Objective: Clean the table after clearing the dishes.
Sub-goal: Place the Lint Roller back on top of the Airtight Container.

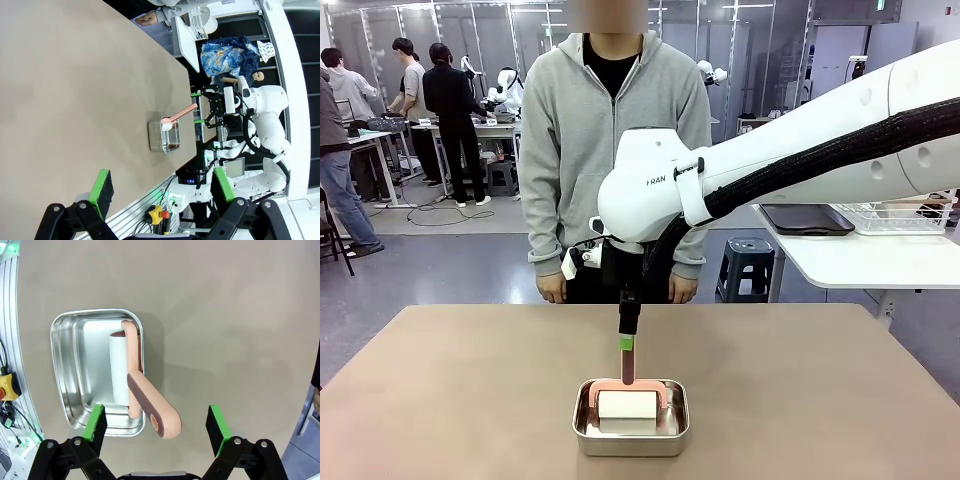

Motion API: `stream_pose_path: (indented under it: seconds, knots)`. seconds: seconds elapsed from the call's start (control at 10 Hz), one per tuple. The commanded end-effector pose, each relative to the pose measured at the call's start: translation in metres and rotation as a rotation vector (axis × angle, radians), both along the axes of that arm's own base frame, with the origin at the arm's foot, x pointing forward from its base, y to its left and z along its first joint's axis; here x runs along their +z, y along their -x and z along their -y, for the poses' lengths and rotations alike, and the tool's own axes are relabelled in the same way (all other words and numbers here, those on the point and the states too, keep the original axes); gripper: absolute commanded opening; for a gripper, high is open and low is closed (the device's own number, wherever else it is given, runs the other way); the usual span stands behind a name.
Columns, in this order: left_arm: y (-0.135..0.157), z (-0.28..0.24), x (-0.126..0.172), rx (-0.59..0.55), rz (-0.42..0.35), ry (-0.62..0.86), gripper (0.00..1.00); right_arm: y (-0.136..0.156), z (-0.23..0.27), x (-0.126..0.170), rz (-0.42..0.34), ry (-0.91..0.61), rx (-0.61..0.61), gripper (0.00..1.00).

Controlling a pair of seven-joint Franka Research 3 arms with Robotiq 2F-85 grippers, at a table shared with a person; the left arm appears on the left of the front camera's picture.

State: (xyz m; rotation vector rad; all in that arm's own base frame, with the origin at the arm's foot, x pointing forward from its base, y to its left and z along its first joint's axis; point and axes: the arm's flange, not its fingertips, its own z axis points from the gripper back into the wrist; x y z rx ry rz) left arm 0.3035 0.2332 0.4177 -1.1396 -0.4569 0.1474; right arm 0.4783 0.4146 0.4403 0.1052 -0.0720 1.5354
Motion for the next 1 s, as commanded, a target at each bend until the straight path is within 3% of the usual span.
stream_pose_path:
  seconds: [0.0, 0.3, 0.6, 0.9]
  knots:
    - [0.0, -0.001, 0.003, 0.011, -0.007, 0.011, 1.0, 0.002, -0.001, 0.002, -0.001, 0.003, 0.003, 1.0]
    - [0.0, -0.001, 0.003, 0.011, -0.007, 0.011, 1.0, 0.0, 0.0, 0.0, 0.0, 0.0, 0.0, 1.0]
    - [0.0, -0.001, 0.003, 0.011, -0.007, 0.011, 1.0, -0.039, 0.049, 0.045, -0.063, -0.167, -0.304, 1.0]
    - [0.0, -0.001, 0.003, 0.011, -0.007, 0.011, 1.0, -0.049, 0.139, 0.057, -0.32, -0.406, -0.57, 1.0]
